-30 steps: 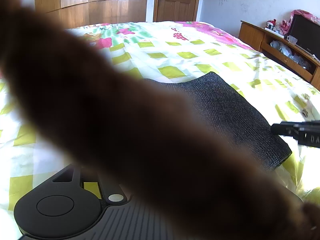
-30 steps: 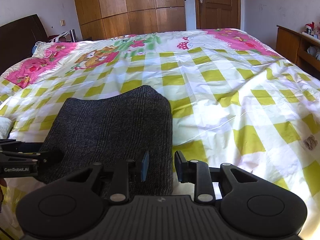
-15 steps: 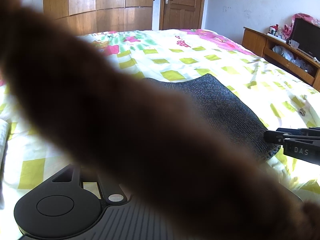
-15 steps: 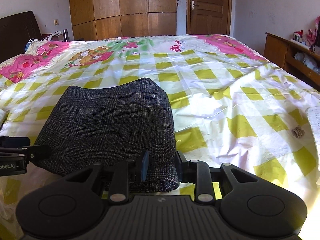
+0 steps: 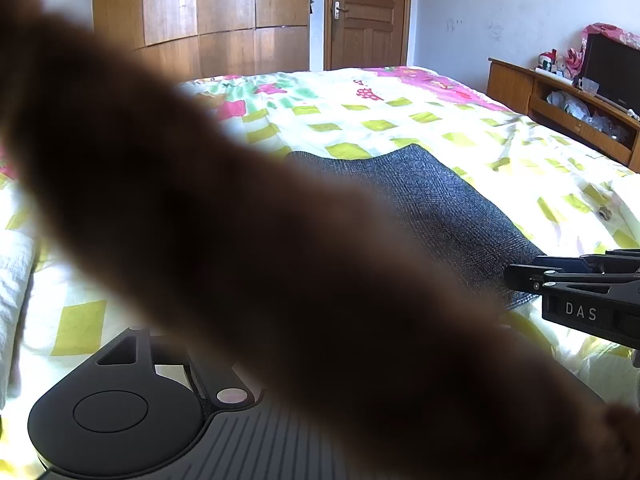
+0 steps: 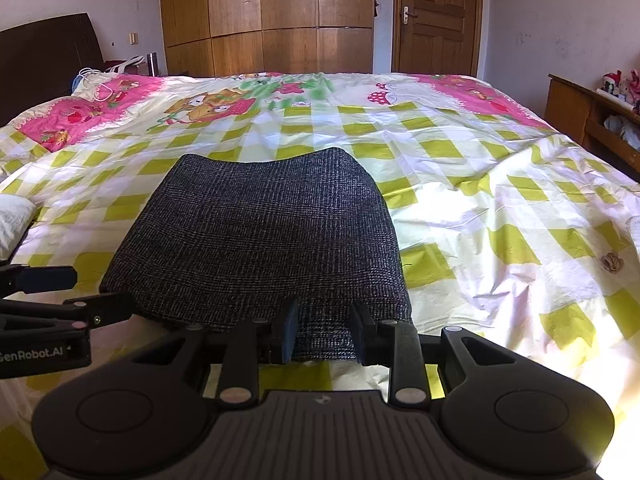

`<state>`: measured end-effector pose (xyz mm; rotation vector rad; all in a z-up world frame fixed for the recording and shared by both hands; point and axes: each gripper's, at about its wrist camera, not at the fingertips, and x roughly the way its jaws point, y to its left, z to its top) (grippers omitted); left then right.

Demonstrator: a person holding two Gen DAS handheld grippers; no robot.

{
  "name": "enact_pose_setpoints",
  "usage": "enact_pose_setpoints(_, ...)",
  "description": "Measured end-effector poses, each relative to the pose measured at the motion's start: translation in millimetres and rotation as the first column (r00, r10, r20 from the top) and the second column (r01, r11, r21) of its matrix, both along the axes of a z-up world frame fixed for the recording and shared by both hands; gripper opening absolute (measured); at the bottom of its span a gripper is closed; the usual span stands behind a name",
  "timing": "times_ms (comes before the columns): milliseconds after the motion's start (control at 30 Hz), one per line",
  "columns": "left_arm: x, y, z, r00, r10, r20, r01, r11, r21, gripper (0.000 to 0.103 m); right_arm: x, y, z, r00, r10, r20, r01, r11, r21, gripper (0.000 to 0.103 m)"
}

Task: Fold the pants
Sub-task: 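Lift the right tool off the grey plaid stack and pull back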

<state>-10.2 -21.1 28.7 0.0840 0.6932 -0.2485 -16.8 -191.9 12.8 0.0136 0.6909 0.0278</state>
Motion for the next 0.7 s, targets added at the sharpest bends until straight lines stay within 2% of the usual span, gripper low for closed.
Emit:
enact_pose_setpoints(100, -2.3, 0.0, -2.3, 1.0, 0.013, 0.012, -0.013, 1.0, 0.012, 0.082, -1.0, -0.2, -2.5, 1.0, -0.004, -0.006, 0.004, 1.0, 0.019, 0.042)
enact_pose_setpoints(300, -3.5, 4.7, -6.6, 1.0, 0.02, 0.012, -0.02, 1.0, -0.01, 0.082, -3.4, 6.0, -6.0, 1.0, 0.004, -0.014, -0.004, 1.0, 0.013, 0.042)
enact_pose_setpoints(700, -6.0, 3.2, -5.1, 0.999, 0.012, 0.039, -0.012, 1.0, -0.005, 0.088, -6.2, 3.9, -6.2, 1.0, 0.01, -0.004, -0.01, 0.999, 0.035, 0.042)
